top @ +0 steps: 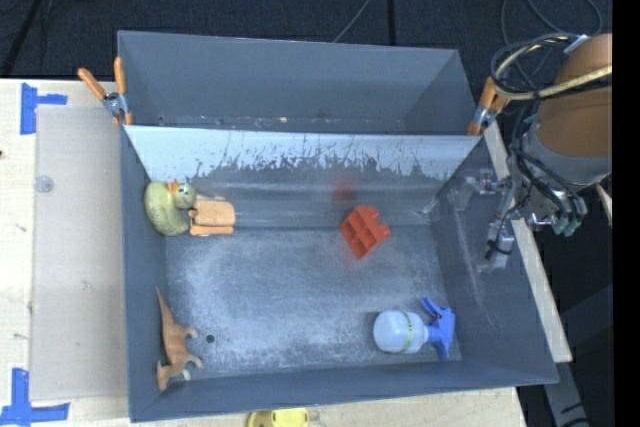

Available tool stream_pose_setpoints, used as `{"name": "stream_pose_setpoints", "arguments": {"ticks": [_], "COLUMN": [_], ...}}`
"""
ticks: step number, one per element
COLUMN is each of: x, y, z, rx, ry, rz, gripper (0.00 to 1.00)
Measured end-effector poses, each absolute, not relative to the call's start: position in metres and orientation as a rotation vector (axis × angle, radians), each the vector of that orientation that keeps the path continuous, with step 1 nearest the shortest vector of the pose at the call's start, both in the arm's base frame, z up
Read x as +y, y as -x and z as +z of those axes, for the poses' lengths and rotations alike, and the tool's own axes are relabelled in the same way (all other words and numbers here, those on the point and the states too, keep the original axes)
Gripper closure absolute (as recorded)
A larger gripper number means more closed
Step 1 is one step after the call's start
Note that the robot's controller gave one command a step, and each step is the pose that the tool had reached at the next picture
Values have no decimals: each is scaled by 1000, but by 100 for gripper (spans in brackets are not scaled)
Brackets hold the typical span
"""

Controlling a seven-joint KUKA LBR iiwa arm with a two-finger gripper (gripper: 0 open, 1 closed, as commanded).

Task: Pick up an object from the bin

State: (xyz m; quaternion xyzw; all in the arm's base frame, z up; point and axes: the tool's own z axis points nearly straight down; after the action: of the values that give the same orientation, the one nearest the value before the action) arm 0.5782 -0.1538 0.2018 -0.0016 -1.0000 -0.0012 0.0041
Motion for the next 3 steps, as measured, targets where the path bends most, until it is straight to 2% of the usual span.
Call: {"name": "stream_pose_setpoints", "arguments": {"ticks": [1, 2, 3], "x": [-153, -121, -99], "y": [-580, -536, -518], "z": [207, 170, 139], "rx": [-3141, -3144, -3130], "ry": [1, 34, -101], "rz": [-1, 2, -5], "gripper": [0, 0, 0]}}
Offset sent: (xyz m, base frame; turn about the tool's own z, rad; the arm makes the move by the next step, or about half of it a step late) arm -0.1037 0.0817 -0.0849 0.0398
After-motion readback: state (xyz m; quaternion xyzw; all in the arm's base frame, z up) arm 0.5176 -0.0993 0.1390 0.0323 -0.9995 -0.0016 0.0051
